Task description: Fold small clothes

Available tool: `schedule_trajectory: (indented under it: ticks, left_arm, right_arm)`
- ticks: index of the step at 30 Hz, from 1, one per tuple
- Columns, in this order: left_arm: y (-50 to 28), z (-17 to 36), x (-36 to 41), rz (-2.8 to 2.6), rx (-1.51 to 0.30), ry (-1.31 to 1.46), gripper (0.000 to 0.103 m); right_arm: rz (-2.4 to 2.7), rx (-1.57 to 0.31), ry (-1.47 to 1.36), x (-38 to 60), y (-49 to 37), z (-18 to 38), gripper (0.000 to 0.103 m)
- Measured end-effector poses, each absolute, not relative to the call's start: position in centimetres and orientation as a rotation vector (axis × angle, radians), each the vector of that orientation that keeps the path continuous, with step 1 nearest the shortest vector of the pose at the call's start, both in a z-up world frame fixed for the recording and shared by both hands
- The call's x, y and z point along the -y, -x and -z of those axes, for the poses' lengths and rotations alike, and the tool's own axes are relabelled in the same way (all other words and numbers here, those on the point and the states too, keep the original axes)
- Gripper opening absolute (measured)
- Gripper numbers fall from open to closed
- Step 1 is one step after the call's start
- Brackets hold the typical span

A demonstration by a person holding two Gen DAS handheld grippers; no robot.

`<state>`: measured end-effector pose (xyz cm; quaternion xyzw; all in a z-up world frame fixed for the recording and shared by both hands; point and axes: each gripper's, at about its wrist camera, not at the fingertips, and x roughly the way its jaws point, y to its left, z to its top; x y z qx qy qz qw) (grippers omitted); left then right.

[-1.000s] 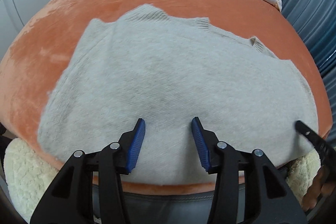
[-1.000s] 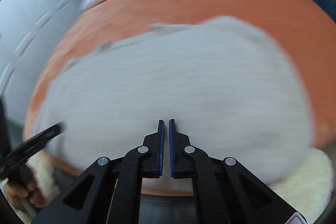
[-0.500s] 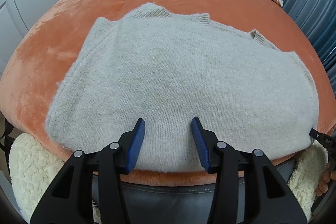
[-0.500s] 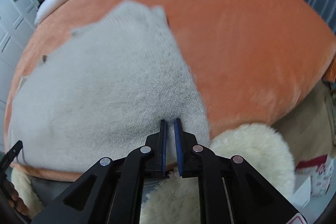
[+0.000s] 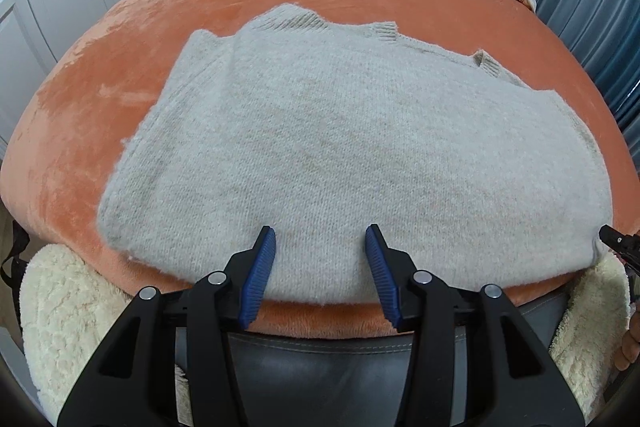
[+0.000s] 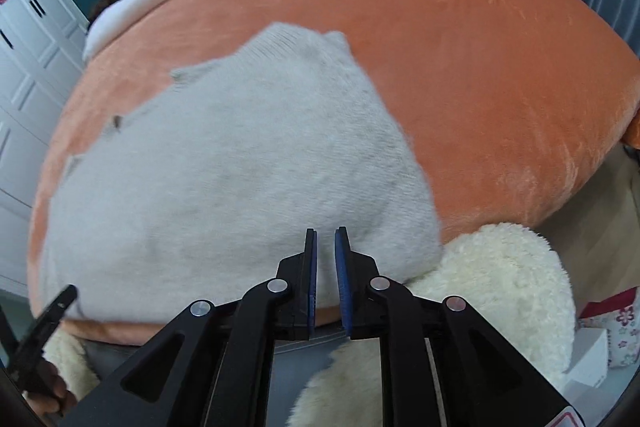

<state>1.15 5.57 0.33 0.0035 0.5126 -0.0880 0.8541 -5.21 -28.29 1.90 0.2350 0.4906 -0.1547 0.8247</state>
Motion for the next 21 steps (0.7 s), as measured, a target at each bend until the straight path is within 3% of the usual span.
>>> schedule_trajectory:
  ticks: [6, 8, 9, 10, 12, 14, 17, 19, 21]
  left_arm:
    - [-0.9, -0.2, -6.0, 0.189, -1.085, 0.010, 0.045]
    - [-0.6, -0.8, -6.4, 0.191, -1.069, 0.033, 0.045]
    - [-0.5, -1.3, -7.0, 0.197, -1.050, 0.061, 0.046]
    - [-0.4, -1.8, -7.7, 0.198, -1.031, 0.091, 0.054]
    - [-0.7, -3.0, -9.3, 0.177, -0.987, 0.154, 0.065]
    - [-2.0, -4.3, -10.9, 0.162, -0.946, 0.213, 0.070]
    - [-6.0, -5.6, -12.1, 0.159, -0.928, 0.260, 0.075]
    - [-9.3, -6.1, -12.1, 0.167, -0.916, 0.244, 0.085]
    - [-12.9, -5.5, -11.5, 0.169, -0.942, 0.189, 0.088]
  right_arm:
    - [0.327, -1.181, -0.428, 26.6, 4.3, 1.4, 0.012]
    - [0.330, -1.133, -0.463, 26.9, 4.9, 0.4, 0.012]
    - [0.326, -1.098, -0.478, 27.2, 5.2, -0.5, 0.012]
    - [0.333, -1.053, -0.489, 27.7, 5.6, -1.5, 0.013]
    - [0.364, -0.987, -0.490, 28.9, 6.2, -3.1, 0.022]
    - [0.402, -0.921, -0.488, 30.6, 6.3, -4.3, 0.048]
    - [0.395, -0.900, -0.510, 32.9, 4.4, -4.8, 0.050]
    - [0.378, -0.892, -0.481, 33.7, 1.9, -5.2, 0.056]
    - [0.366, -0.891, -0.434, 33.6, -0.1, -5.4, 0.061]
